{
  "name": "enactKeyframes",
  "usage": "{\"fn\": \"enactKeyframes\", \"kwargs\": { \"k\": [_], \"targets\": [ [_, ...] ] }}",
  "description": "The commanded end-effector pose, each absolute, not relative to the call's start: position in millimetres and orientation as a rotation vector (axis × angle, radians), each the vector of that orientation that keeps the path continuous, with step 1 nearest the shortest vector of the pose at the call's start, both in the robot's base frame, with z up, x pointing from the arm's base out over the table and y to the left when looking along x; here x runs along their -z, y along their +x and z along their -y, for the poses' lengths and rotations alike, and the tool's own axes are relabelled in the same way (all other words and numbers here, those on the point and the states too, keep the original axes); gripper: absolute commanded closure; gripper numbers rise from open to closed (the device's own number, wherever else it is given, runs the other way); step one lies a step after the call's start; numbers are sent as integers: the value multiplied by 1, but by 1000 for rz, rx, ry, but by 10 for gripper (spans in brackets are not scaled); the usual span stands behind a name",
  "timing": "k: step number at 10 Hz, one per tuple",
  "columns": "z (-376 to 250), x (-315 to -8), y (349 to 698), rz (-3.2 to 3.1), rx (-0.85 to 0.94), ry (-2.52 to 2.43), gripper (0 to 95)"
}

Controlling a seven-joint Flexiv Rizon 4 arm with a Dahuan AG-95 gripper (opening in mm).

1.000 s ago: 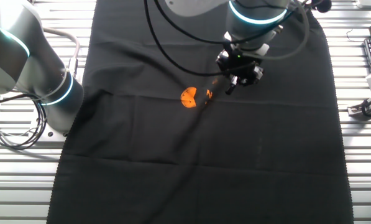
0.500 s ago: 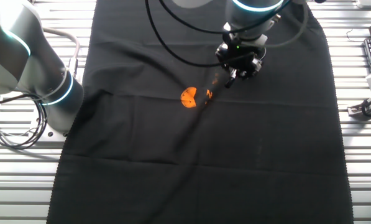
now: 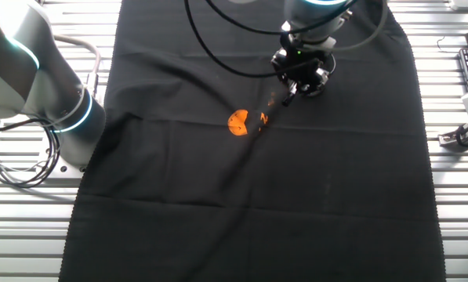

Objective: Put the pen into the pen holder

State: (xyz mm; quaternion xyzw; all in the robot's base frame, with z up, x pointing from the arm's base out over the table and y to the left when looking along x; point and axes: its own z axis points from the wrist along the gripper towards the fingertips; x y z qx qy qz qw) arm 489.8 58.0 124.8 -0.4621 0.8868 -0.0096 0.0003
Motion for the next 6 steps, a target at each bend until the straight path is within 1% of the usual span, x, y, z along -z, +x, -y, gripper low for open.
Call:
{"fn": "enactKeyframes", "kwargs": {
  "k": [1,6],
  "targets": [
    [-60,-124,490,-2809,64,-1452,950],
    [-66,-126,490,-2847,93,-1439,950]
  ]
}}
